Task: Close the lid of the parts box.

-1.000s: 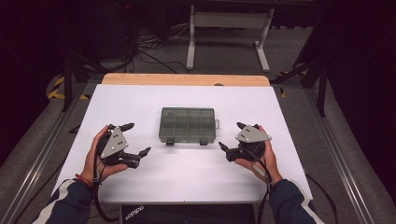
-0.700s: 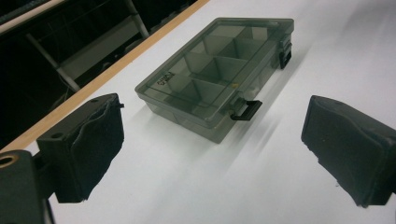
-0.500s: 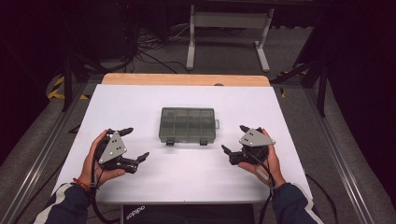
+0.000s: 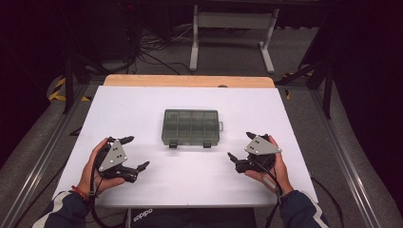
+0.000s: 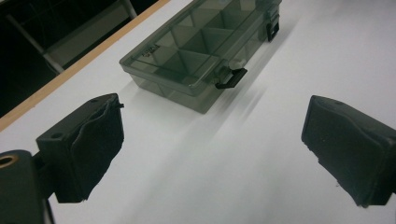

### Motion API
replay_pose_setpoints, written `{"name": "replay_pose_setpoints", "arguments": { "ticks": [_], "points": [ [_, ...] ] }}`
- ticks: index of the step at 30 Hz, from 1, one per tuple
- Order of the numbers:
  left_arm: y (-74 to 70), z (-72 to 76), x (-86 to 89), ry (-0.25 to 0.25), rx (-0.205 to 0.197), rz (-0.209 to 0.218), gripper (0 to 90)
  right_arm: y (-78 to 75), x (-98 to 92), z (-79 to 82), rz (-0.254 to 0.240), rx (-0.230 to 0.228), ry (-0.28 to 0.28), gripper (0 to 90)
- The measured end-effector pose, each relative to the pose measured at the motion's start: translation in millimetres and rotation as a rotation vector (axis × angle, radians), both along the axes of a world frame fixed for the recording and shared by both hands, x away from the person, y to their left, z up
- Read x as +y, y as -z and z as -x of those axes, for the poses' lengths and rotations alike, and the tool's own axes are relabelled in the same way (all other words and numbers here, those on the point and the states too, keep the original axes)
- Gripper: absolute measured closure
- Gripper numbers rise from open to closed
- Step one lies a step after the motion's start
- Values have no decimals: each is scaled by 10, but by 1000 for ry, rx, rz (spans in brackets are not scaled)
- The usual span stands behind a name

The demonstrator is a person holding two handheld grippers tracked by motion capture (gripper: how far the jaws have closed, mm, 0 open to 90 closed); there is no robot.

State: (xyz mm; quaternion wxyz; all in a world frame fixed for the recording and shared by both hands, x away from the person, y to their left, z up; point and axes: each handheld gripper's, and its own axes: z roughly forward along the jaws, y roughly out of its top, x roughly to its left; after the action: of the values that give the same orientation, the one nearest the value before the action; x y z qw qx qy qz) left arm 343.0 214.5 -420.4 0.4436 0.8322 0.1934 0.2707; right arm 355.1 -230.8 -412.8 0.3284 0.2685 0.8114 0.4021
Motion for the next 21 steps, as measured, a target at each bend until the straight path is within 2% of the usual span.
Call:
{"name": "replay_pose_setpoints", "arguments": {
  "ticks": [9, 11, 16, 21],
  "points": [
    [62, 37, 66, -8, 18, -3, 62, 57, -20, 51, 11, 10, -6, 79],
    [77, 48, 75, -7, 31, 5, 62, 74, -17, 68, 23, 10, -9, 78],
    [92, 71, 92, -7, 31, -7, 62, 117, -19, 155, 54, 2, -18, 76],
    [104, 116, 113, -14, 43, 15, 58, 139, -37, 242, 57, 0, -22, 66]
  ]
}}
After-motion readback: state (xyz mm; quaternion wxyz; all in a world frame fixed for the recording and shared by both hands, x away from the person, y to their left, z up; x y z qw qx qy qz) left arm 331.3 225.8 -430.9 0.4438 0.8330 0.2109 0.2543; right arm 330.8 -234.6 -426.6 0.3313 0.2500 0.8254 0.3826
